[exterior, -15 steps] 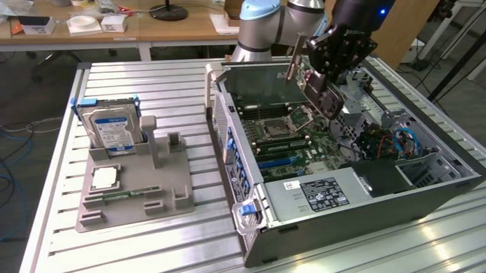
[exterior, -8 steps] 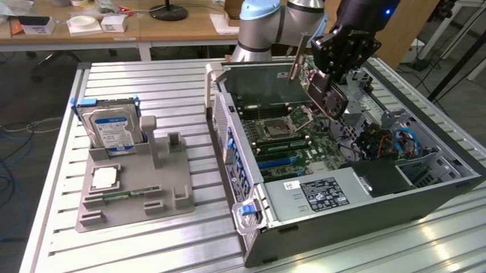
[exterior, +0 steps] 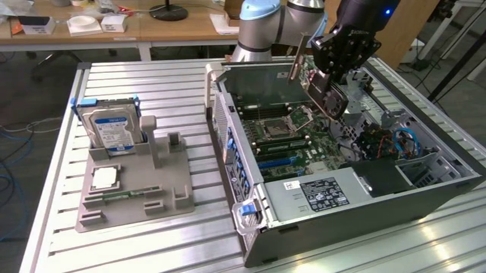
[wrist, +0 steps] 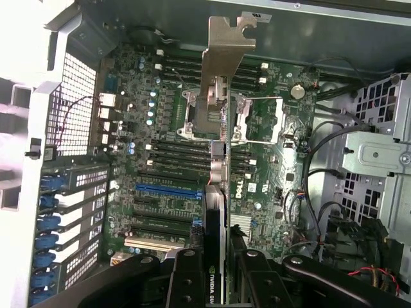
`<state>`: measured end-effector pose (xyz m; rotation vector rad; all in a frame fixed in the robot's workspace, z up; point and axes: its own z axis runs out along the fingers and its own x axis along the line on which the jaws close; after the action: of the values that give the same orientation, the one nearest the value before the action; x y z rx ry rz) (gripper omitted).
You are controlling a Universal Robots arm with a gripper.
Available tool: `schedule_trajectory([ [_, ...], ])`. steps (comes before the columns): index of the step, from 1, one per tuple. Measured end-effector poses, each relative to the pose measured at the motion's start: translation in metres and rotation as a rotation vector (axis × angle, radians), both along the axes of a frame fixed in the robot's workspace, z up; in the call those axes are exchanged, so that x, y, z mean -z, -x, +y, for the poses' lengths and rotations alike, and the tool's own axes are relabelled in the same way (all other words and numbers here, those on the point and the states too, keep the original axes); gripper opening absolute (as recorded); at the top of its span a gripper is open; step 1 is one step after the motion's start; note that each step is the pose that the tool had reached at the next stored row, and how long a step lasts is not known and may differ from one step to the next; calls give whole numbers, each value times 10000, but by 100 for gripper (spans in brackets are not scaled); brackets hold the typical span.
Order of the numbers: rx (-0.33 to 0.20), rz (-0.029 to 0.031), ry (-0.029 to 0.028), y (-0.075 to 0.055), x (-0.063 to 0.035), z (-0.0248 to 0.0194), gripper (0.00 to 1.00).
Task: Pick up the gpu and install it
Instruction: 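Insert the gpu into the slot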
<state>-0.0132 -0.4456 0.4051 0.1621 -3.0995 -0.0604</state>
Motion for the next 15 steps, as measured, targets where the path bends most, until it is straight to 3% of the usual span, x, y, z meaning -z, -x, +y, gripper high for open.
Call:
schedule_trajectory([
  [15, -334, 0, 0, 0, 1, 0, 26],
])
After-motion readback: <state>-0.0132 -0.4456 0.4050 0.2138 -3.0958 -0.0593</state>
